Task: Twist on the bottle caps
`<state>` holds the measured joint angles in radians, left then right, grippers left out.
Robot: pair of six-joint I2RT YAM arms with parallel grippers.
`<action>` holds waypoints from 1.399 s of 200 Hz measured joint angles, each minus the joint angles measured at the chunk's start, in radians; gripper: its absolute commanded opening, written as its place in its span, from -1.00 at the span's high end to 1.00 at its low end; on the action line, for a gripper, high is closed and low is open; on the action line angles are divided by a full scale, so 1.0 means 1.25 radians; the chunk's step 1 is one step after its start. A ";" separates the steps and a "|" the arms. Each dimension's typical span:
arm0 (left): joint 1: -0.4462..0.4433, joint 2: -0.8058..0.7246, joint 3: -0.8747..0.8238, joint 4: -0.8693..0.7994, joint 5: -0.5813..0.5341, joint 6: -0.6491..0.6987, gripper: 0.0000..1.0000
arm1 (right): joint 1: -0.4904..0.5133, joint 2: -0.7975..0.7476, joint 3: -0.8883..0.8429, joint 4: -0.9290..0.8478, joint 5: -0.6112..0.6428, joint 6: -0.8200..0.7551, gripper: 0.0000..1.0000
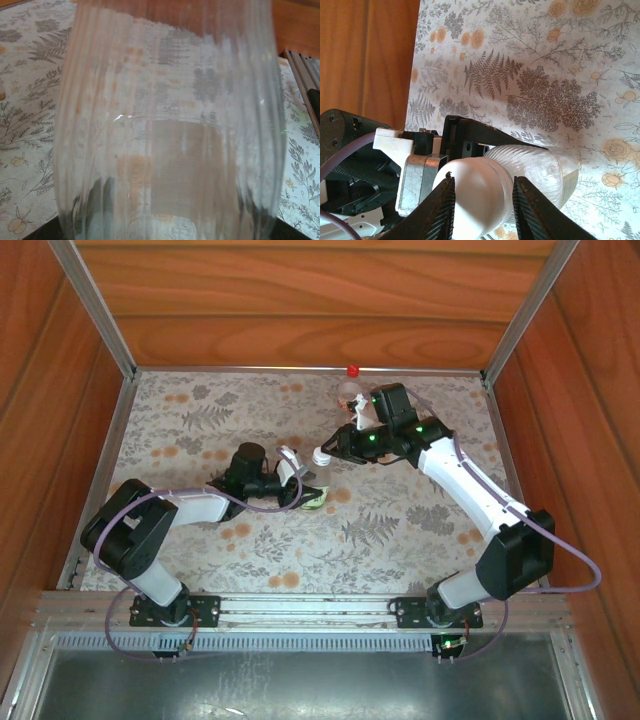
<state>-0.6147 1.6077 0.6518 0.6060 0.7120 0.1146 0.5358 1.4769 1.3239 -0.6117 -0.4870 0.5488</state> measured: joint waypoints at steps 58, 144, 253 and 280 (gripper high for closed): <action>0.000 -0.006 0.000 0.006 0.000 -0.001 -0.04 | 0.000 0.000 0.042 -0.049 0.021 -0.035 0.22; 0.000 -0.013 0.000 0.012 0.000 -0.002 -0.04 | 0.000 0.037 0.088 -0.070 0.016 -0.058 0.56; 0.000 -0.013 0.000 0.003 -0.001 -0.011 -0.04 | -0.005 0.031 0.076 -0.064 0.002 -0.062 0.72; 0.001 -0.013 0.000 0.001 -0.001 -0.013 -0.04 | -0.005 0.015 0.056 -0.056 0.002 -0.060 0.71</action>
<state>-0.6136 1.5921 0.6518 0.6067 0.7113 0.0990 0.5289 1.4960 1.3945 -0.6811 -0.4847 0.4736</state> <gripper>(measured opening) 0.522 0.140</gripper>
